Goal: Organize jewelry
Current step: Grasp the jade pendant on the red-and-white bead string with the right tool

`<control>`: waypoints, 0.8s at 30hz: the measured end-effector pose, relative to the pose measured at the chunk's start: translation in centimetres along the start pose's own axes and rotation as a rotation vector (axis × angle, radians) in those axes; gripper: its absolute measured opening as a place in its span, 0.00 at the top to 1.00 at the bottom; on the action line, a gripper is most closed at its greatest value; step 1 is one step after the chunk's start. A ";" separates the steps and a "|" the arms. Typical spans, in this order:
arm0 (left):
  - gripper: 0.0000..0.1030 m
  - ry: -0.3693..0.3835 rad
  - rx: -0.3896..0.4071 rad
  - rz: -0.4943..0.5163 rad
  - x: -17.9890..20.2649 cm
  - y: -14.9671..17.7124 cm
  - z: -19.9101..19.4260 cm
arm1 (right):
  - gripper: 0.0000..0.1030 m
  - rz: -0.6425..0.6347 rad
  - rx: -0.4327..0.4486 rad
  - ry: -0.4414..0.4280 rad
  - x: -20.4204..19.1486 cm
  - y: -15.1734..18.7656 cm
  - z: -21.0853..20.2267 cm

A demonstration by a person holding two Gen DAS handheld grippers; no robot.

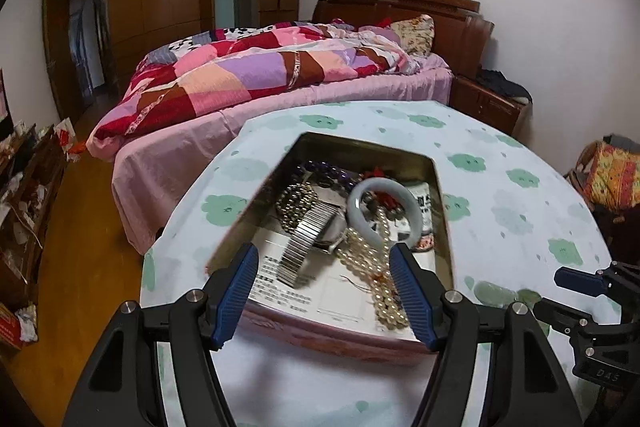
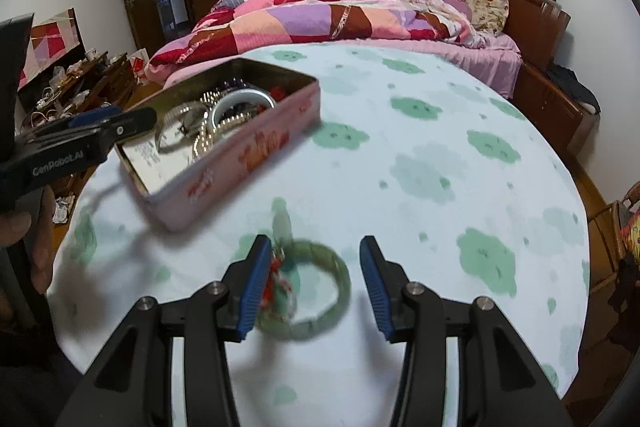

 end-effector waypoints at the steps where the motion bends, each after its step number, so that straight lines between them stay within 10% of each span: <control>1: 0.34 -0.001 -0.002 0.007 0.2 0.1 0.0 | 0.54 0.000 -0.011 0.009 0.2 0.3 0.1; 16: 0.34 0.034 -0.038 0.086 2.8 0.9 0.7 | 0.68 0.101 -0.066 0.135 5.4 -0.6 4.2; 24: 0.34 0.041 -0.044 0.093 3.1 1.1 0.7 | 0.62 0.135 0.014 0.021 4.2 -1.4 1.4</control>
Point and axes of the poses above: each gripper's, at about its wrist camera, not at the fingertips, and z roughly the way its jaws point, x to its right, y to its underside, the point moved 5 cm from there along z, roughly the way its jaws point, and after that the axes turned 3 degrees about y, right-handed, at the moved point
